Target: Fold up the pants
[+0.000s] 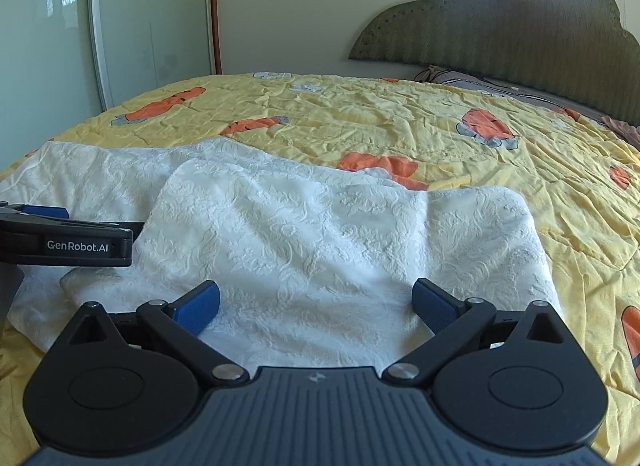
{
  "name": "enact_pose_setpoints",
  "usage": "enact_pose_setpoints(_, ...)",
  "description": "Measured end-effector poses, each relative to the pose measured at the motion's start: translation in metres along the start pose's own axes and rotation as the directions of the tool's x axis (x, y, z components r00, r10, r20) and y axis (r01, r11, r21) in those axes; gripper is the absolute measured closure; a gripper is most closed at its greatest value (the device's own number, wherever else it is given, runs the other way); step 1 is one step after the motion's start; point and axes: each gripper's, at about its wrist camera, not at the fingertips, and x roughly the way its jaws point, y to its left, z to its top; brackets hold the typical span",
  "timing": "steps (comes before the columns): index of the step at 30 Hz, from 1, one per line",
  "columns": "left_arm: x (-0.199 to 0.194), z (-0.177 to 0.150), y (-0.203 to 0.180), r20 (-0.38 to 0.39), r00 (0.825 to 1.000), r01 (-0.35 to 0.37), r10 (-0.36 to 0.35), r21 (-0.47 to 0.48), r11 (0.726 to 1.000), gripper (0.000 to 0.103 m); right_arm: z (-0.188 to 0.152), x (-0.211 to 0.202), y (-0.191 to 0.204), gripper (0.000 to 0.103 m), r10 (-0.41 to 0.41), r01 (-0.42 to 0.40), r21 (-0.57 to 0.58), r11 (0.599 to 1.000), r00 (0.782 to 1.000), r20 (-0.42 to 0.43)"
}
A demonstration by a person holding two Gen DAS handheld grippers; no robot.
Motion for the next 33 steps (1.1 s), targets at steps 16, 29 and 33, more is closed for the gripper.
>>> enact_pose_setpoints(16, 0.0001, -0.0001, 0.0001, 0.000, 1.000, 0.000, 0.000, 0.000, 1.000, 0.000, 0.0002, 0.0005, -0.0016, 0.000, 0.008, -0.008, 0.010, 1.000, 1.000, -0.003)
enact_pose_setpoints(29, 0.0001, -0.0002, 0.0004, 0.000, 1.000, -0.001, 0.001, 0.000, 1.000, 0.000, 0.0001, 0.0005, -0.0019, 0.000, 0.008, -0.008, 0.011, 1.000, 1.000, -0.003)
enact_pose_setpoints(33, 0.0002, -0.0001, 0.0000, 0.000, 1.000, -0.001, 0.001, 0.000, 1.000, 0.000, 0.0001, 0.0006, -0.0019, 0.000, 0.008, -0.008, 0.011, 1.000, 1.000, -0.003)
